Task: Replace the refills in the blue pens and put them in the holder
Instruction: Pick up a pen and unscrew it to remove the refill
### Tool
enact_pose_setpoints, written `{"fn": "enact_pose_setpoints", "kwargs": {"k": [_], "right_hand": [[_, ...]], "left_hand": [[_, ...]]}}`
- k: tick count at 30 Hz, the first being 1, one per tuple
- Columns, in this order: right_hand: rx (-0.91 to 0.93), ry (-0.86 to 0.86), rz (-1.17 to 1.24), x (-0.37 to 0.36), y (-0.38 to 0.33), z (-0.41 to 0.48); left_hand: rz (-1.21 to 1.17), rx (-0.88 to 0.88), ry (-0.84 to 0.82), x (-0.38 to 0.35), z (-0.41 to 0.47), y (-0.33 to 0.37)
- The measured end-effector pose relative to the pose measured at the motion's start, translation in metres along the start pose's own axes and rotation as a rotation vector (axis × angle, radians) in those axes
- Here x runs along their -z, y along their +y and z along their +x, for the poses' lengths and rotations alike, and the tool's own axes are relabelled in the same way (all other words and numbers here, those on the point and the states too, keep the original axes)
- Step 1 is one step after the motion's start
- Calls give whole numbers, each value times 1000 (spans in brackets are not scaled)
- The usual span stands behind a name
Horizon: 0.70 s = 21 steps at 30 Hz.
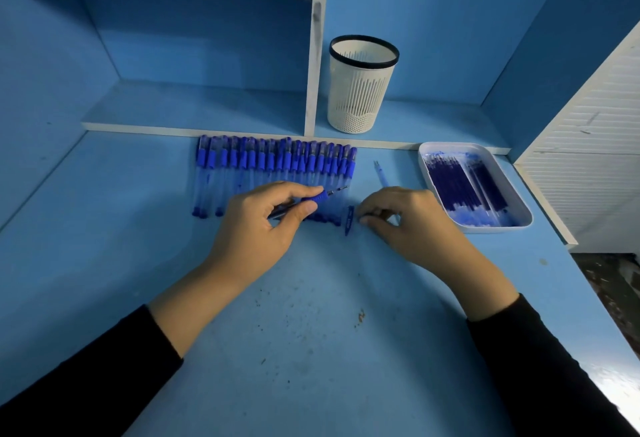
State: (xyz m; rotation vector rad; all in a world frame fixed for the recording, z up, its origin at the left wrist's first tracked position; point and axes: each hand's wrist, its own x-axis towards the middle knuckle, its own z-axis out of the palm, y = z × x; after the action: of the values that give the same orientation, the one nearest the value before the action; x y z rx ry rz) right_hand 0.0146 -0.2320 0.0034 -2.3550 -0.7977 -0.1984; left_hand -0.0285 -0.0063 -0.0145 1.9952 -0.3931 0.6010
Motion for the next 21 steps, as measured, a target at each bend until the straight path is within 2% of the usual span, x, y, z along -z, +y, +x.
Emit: {"fn": "enact_pose_setpoints", "kwargs": {"k": [2,4,7,11,21], "right_hand": [[-84,85,159,0,-6,1],[-180,174,430,0,-16,1],[-191,294,661,-3,-28,1],[-165,337,692,-8,-30,1],[-158,204,621,-17,-31,0]], "left_hand": [[2,9,-7,0,0,1],[-2,13,-12,0,0,1],[-8,25,-11,-1,0,2],[-13,29,-15,-1,0,3],[18,-52,-36,-1,-3,2]]}}
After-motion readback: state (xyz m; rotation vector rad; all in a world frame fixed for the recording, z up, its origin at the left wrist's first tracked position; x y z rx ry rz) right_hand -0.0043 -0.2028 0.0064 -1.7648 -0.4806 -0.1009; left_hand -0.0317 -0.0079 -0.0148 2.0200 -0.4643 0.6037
